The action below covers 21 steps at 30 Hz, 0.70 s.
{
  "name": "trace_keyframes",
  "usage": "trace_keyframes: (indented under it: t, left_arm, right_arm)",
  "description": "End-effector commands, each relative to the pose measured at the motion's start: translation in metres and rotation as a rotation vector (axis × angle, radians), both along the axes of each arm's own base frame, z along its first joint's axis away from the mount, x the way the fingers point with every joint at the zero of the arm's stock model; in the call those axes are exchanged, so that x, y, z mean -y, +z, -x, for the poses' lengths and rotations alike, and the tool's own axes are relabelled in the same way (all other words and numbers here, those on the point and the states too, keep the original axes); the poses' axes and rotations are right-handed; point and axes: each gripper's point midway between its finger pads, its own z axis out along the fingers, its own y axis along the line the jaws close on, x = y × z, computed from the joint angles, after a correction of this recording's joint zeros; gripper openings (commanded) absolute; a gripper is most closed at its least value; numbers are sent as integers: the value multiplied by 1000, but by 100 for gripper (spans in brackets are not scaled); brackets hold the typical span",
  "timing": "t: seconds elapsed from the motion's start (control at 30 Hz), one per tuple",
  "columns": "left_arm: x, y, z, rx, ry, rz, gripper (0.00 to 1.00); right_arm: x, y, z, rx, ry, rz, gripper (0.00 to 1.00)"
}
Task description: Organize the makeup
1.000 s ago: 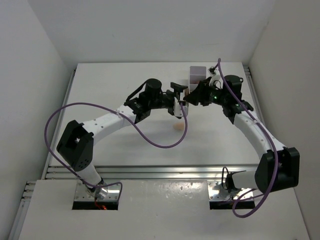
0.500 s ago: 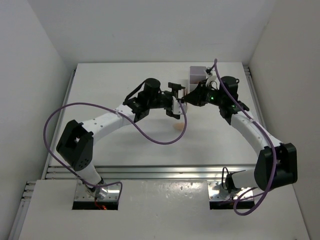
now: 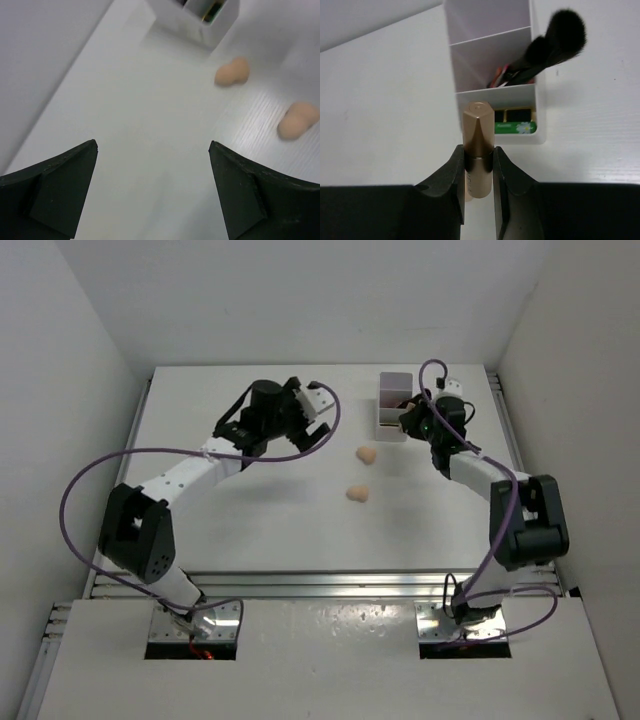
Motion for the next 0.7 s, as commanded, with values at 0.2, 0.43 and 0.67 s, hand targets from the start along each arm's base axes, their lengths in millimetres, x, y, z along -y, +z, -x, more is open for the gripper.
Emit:
trace_keyframes:
  t: [0.2, 0.43, 0.67]
  left_arm:
    - [-85, -24, 49, -89, 264, -10, 100]
    - [-105, -40, 47, -133, 343, 15, 100]
    - [-110, -42, 43, -123, 351, 28, 100]
  right_arm:
    - [7, 30, -78, 289, -117, 38, 0]
    - [-6, 27, -86, 339, -90, 91, 0]
    - [-12, -12, -79, 314, -64, 124, 0]
